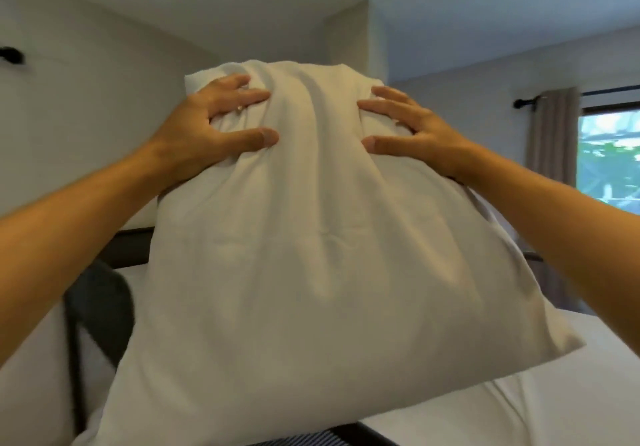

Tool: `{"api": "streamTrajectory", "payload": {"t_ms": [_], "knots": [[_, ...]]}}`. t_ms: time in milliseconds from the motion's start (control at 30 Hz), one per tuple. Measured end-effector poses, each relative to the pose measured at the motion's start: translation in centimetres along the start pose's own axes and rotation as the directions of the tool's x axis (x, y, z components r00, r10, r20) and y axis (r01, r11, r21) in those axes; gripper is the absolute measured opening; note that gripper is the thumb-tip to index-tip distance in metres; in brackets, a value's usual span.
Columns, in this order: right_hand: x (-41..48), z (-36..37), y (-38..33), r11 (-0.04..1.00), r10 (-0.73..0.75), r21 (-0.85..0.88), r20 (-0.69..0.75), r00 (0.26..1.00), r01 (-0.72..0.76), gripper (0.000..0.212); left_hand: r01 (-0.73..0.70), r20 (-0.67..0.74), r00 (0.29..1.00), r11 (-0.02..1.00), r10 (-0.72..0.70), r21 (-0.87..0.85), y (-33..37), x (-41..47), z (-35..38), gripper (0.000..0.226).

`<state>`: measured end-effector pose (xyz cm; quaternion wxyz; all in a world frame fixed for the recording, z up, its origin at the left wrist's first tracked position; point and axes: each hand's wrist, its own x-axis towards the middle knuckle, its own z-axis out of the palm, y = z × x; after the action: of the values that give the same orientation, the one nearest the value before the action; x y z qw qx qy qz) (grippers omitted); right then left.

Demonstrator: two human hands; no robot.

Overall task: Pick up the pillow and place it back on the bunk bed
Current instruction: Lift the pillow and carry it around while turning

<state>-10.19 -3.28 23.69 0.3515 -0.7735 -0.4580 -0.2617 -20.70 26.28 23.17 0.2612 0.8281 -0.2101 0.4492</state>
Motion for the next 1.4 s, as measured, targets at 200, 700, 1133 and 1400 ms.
{"api": "streamTrajectory", "payload": {"t_ms": [200, 700, 1133, 1400], "knots": [[3.1, 7.9, -1.8, 0.973, -0.135, 0.202, 0.103, 0.985, 0.112, 0.075, 0.161, -0.069, 0.986, 0.968, -0.15, 0.193, -0.4, -6.2, -6.2, 0.07], [3.1, 26.0, -14.0, 0.791, -0.412, 0.585, 0.293, 0.863, 0.178, 0.072, 0.539, -0.272, 0.842, 0.699, -0.466, 0.47, 4.0, -23.3, -18.8, 0.075], [-2.3, 39.4, -21.4, 0.756, -0.425, 0.652, 0.428, 0.798, 0.053, 0.076, 0.665, -0.3, 0.734, 0.551, -0.61, 0.504, 1.6, -36.2, -25.6, 0.075], [-4.5, 47.2, -24.7, 0.822, -0.375, 0.569, 0.502, 0.779, 0.029, 0.08, 0.687, -0.24, 0.704, 0.554, -0.669, 0.471, -3.3, -43.2, -29.2, 0.073]]}}
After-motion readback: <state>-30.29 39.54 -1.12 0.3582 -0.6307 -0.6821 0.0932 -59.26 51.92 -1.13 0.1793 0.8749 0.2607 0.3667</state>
